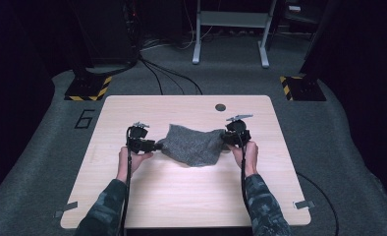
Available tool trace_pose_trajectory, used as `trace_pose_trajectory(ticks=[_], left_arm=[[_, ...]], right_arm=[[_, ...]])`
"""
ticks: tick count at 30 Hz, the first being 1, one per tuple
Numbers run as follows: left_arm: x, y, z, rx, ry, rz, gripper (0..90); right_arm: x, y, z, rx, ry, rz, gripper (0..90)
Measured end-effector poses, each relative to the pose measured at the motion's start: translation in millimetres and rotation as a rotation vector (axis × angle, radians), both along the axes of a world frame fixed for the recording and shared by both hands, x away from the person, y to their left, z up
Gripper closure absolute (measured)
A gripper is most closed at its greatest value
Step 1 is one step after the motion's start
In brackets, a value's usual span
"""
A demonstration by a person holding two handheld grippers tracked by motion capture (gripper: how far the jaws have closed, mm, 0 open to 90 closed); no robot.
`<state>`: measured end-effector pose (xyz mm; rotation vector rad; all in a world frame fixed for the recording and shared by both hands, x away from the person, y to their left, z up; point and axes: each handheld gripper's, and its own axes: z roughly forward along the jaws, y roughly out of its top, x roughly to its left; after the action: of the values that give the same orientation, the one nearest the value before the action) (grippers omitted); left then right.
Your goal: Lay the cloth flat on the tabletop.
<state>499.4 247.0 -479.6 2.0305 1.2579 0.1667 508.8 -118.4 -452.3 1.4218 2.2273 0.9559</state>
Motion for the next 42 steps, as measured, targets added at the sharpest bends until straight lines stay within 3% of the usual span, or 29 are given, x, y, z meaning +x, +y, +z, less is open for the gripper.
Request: trace_pose_trajectory(ticks=[2, 6, 7, 11, 13, 15, 16, 18, 20, 21, 25, 27, 34, 39, 40, 42], left_arm=[[-13.9, 2.5, -5.6, -0.016, -0.013, 0.006, 41.9], [-29.4, 4.0, -7.1, -0.014, -0.026, -0.002, 39.3], [-35.5, 2.8, -9.3, -0.021, -0.026, -0.012, 39.9], [-34.9, -7.6, -18.0, -0.022, -0.010, -0.033, 39.9], [-27.6, -16.2, -23.3, -0.035, -0.001, -0.019, 40.3], [-23.1, -19.7, -25.7, -0.037, -0.003, -0.015, 41.1], [-23.1, -19.7, -25.7, -0.037, -0.003, -0.015, 43.3], [-19.8, -22.5, -27.9, -0.050, -0.010, -0.008, 48.3], [-17.4, -26.0, -29.1, -0.047, -0.018, -0.013, 59.6], [-15.2, -30.8, -29.9, -0.053, -0.018, -0.022, 66.8], [-13.3, -41.0, -31.3, -0.043, -0.032, -0.043, 87.6], [-12.6, -42.0, -31.9, -0.038, -0.024, -0.064, 90.0], [-16.6, -33.7, -24.7, -0.067, -0.050, -0.066, 90.0], [-34.5, -16.7, -5.6, -0.091, -0.091, -0.098, 90.0], [-41.5, -11.3, -0.2, -0.102, -0.103, -0.098, 90.0], [-50.1, -4.9, 4.2, -0.102, -0.113, -0.107, 90.0]], right_arm=[[-6.8, -3.4, -7.5, 0.007, 0.012, 0.006, 63.5], [-21.7, -9.5, -11.5, 0.011, 0.002, 0.016, 57.6], [-33.3, -12.2, -15.8, 0.011, 0.017, 0.048, 56.6], [-42.7, -6.4, -26.5, -0.009, 0.038, 0.069, 52.6], [-39.0, 2.1, -38.8, -0.001, 0.074, 0.059, 50.7], [-35.6, 5.6, -44.2, -0.002, 0.069, 0.056, 51.9], [-35.6, 5.6, -44.2, -0.002, 0.069, 0.056, 51.9], [-30.8, 9.0, -47.8, -0.008, 0.072, 0.045, 60.3], [-28.7, 9.0, -48.6, -0.010, 0.057, 0.048, 64.9], [-26.5, 12.2, -49.5, -0.010, 0.066, 0.049, 71.4], [-23.2, 14.8, -54.2, -0.023, 0.076, 0.062, 83.1], [-23.2, 15.1, -54.8, -0.018, 0.072, 0.062, 87.4], [-32.0, 10.2, -42.9, -0.001, 0.023, 0.065, 89.9], [-55.2, 1.2, -21.5, 0.013, -0.022, 0.071, 89.9], [-73.3, -6.1, -8.4, 0.013, -0.060, 0.085, 89.8], [-78.6, -8.5, -5.3, 0.013, -0.063, 0.088, 89.7]])
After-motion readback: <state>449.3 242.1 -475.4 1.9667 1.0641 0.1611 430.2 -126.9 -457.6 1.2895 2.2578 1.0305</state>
